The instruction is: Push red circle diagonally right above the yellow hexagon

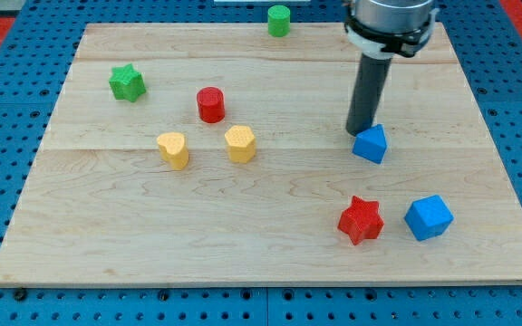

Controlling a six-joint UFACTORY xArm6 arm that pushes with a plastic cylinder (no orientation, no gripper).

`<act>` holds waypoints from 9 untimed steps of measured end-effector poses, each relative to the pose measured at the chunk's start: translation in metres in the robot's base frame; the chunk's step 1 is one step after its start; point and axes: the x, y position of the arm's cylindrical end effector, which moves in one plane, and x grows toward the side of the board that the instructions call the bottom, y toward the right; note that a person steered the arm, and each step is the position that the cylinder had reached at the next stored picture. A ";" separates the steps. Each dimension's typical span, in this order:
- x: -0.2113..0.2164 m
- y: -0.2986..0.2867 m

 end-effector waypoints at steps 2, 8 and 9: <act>0.072 0.026; -0.091 -0.258; -0.070 -0.248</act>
